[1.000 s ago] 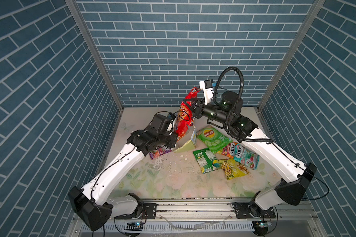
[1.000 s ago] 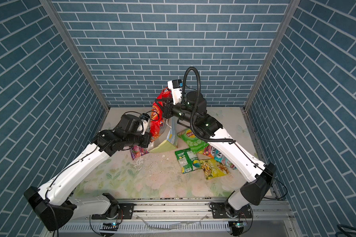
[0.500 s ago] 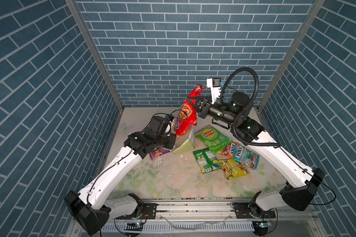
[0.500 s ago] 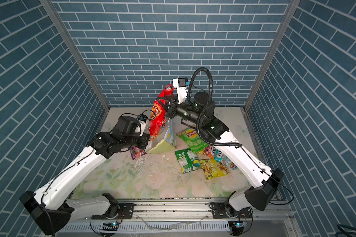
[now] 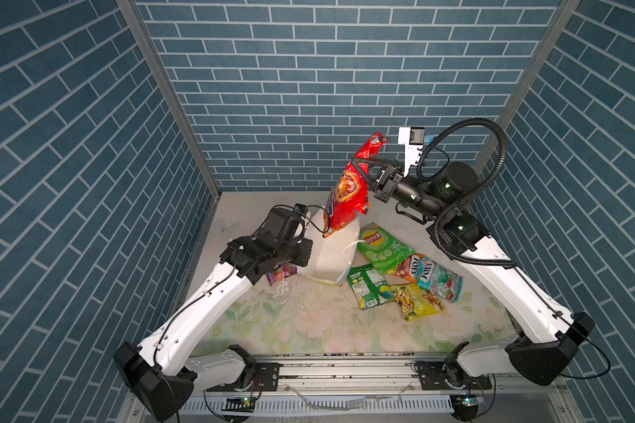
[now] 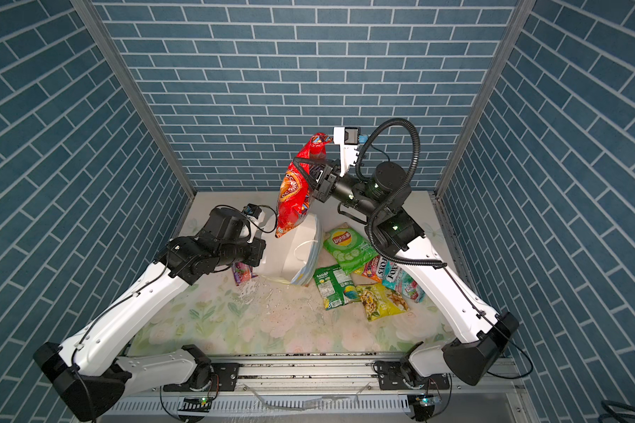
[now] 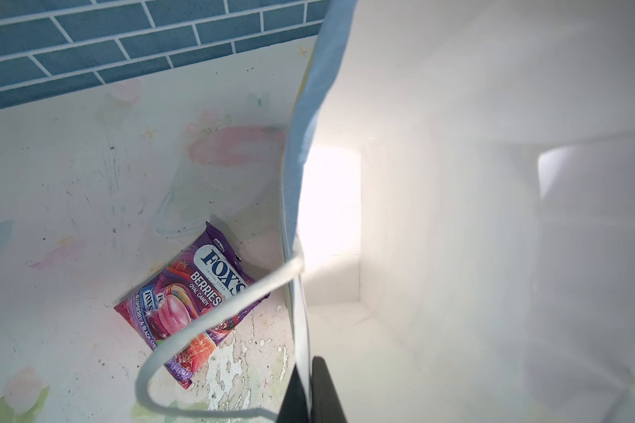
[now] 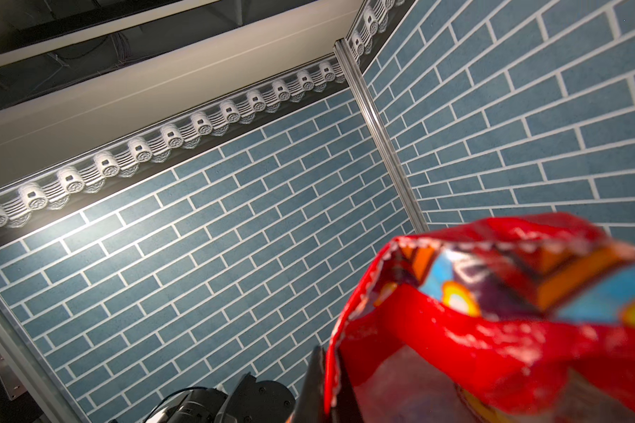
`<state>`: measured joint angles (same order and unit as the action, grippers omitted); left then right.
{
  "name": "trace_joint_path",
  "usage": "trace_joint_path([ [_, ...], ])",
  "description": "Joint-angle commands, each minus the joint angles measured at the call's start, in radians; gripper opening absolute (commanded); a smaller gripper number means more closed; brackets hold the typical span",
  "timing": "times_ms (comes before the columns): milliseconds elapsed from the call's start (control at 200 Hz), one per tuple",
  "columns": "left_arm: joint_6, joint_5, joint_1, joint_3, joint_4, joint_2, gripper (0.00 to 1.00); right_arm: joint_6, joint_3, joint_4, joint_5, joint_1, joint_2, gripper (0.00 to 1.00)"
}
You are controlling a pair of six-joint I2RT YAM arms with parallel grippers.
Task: Take the snacks out of the paper bag
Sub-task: Pick up the snack from the paper bag, then place the paper bag at the top-center of the table.
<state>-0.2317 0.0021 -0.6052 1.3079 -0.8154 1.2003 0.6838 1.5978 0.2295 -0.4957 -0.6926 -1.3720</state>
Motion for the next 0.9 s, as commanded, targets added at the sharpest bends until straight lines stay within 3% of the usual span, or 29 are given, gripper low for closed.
trace_joint_path([
  [0, 0.002, -0.030, 0.002, -0.022, 0.004, -0.028, 0.07, -0.028, 0.030, 0.122, -0.014, 0.008, 0.114, 0.00],
  [230, 0.015, -0.071, -0.002, -0.073, 0.088, -0.099, 0.06, -0.235, 0.027, -0.206, 0.130, 0.014, 0.269, 0.00],
  [445, 0.023, -0.098, -0.010, -0.095, 0.119, -0.150, 0.06, -0.337, -0.031, -0.436, 0.308, 0.014, 0.410, 0.00],
  [680, 0.053, -0.144, -0.041, -0.170, 0.216, -0.219, 0.05, -0.337, -0.123, -0.621, 0.437, 0.014, 0.483, 0.00],
  [895, 0.069, -0.164, -0.048, -0.168, 0.216, -0.224, 0.05, -0.279, -0.172, -0.773, 0.414, 0.015, 0.446, 0.00],
])
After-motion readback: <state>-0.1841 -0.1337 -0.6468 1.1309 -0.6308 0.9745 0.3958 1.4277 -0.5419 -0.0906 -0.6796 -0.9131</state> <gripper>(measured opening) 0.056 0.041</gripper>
